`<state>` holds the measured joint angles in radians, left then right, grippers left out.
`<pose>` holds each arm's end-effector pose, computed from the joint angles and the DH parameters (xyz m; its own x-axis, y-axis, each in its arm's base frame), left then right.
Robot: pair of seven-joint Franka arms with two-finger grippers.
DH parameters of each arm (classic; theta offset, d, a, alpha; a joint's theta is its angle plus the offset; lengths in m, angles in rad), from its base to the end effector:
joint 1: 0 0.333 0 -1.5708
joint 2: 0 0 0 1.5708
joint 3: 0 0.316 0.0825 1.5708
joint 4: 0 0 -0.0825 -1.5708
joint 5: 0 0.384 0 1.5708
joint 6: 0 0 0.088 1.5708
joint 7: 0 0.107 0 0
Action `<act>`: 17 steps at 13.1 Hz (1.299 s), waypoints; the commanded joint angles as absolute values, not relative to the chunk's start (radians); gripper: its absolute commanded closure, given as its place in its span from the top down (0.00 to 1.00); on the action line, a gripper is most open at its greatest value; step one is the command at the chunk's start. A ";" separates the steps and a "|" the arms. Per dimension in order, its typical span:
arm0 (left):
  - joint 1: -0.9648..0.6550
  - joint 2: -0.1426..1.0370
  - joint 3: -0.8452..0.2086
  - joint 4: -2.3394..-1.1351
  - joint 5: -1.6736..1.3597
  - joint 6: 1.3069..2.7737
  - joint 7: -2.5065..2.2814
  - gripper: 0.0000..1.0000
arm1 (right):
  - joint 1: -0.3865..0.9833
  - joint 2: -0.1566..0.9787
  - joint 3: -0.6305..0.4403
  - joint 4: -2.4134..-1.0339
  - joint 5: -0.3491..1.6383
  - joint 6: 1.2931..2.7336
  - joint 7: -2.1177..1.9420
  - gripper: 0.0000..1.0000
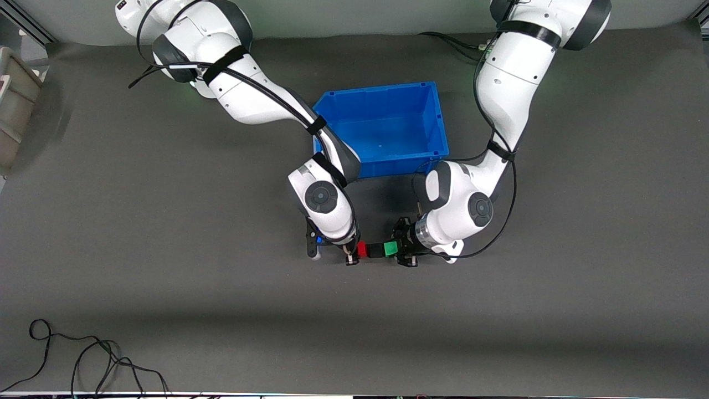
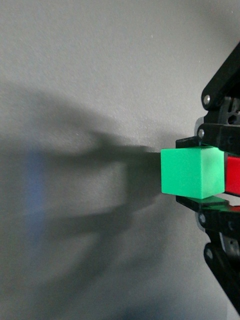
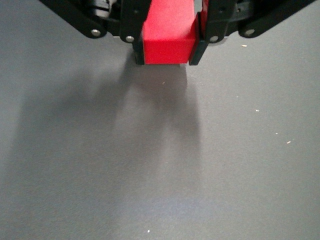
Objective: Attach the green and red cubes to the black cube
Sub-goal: 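Press the red and green cubes against the black cube with both grippers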
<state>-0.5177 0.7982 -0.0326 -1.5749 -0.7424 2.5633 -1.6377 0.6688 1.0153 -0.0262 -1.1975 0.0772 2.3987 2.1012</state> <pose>0.6156 -0.3615 0.1845 -0.1099 0.8662 -0.4875 0.9927 0.1205 -0.0097 0.6166 0.4699 0.1770 0.0829 -0.9884 -0.1274 -0.9881 -0.0649 -0.1391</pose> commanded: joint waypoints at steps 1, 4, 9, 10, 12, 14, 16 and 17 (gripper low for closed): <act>-0.541 0.828 -0.018 -1.543 -0.736 2.583 -1.671 0.11 | 0.680 1.049 -0.038 -1.149 0.058 2.408 2.137 0.00; -0.554 0.828 -0.020 -1.542 -0.736 2.592 -1.671 0.11 | 0.680 1.063 -0.038 -1.134 0.058 2.410 2.137 0.00; -0.566 0.827 -0.020 -1.534 -0.739 2.592 -1.671 0.11 | 0.672 1.063 -0.038 -1.131 0.058 2.411 2.135 0.64; -0.566 0.825 -0.018 -1.534 -0.736 2.592 -1.671 0.16 | 0.672 1.062 -0.038 -1.131 0.058 2.411 2.134 0.94; -0.563 0.819 -0.017 -1.534 -0.710 2.583 -1.663 1.00 | 0.667 1.055 -0.038 -1.126 0.058 2.411 2.122 1.00; -0.548 0.802 -0.006 -1.545 -0.695 2.560 -1.654 1.00 | 0.651 1.042 -0.038 -1.114 0.060 2.405 2.114 1.00; -0.490 0.770 -0.002 -1.545 -0.640 2.449 -1.648 1.00 | 0.628 0.999 -0.037 -1.108 0.063 2.382 2.091 1.00; -0.456 0.741 -0.002 -1.548 -0.612 2.389 -1.629 1.00 | 0.611 0.970 -0.034 -1.108 0.067 2.344 2.059 1.00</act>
